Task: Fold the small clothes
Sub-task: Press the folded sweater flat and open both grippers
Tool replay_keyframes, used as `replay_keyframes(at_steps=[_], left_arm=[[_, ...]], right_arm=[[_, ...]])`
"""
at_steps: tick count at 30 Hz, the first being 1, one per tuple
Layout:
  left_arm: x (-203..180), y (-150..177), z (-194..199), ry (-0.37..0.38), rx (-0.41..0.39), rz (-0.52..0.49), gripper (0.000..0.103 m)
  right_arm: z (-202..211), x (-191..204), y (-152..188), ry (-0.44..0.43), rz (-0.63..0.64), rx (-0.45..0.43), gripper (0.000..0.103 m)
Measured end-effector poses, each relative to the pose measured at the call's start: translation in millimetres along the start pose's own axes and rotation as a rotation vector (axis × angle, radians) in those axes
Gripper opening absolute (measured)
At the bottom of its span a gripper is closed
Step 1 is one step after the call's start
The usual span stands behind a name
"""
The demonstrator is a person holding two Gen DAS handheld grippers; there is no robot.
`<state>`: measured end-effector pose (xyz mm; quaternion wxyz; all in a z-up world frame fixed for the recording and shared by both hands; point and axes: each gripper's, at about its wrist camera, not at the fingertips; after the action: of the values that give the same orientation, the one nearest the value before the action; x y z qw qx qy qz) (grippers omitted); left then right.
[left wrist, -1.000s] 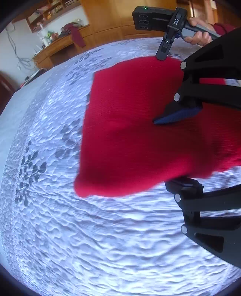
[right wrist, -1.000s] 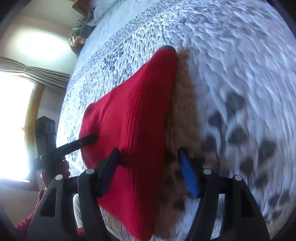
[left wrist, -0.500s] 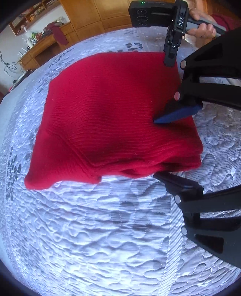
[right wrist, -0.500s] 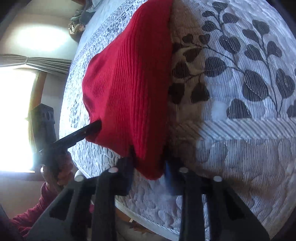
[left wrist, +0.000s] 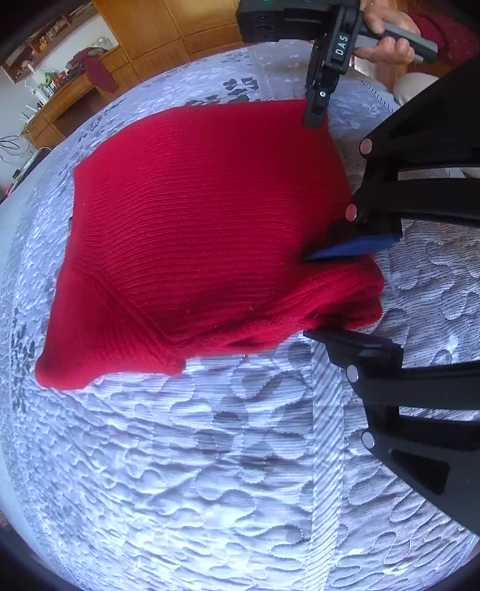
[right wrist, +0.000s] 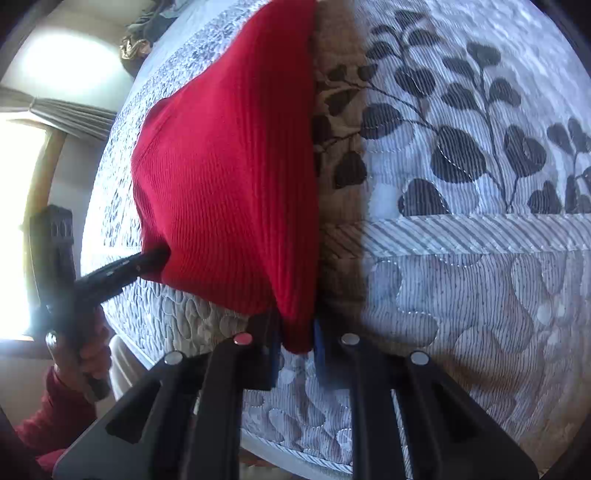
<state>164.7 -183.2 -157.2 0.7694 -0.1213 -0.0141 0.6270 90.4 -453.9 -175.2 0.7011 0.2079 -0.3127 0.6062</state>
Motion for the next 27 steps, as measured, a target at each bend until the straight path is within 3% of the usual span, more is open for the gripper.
replay_keyframes(at_steps=[2,6,8,11,16,18,21,22,27], left_arm=[[3,0,4,0.004,0.002,0.007,0.038],[5,11,22,-0.087,-0.020,0.019,0.066],[7,21,33,-0.094,-0.041,0.031,0.066],[11,33,45,-0.094,-0.081,0.063,0.066],[9,33,43,-0.168,-0.086,0.053,0.066],[9,34,36,-0.193,-0.068,0.052,0.066],[12,31,22,-0.182,-0.037,0.038,0.071],[15,31,20,-0.174,-0.041,0.030,0.072],[18,32,17,-0.148,-0.056,0.024,0.074]], right_arm=[[-3,9,4,0.018,0.028,-0.013,0.020],[12,22,12,0.005,0.040,-0.061,0.030],[28,29,19,0.039,0.075,-0.111,0.030],[38,43,16,-0.022,0.111,-0.145,0.027],[25,68,5,-0.062,0.156,-0.145,0.027],[15,65,1,-0.069,0.139,-0.129,0.027],[-11,46,-3,0.049,0.086,-0.081,0.025],[-17,42,-3,0.056,0.072,-0.077,0.019],[-19,19,-1,-0.040,-0.008,-0.120,0.015]])
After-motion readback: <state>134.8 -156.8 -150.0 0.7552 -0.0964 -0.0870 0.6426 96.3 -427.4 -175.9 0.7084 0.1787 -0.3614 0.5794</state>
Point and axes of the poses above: each gripper's, at about its wrist camera, not at the fingertips, and z roughly against the way its jaws point, x to its left, y to its underside, and after that the axes turned 10 degrees about -y, right-handed
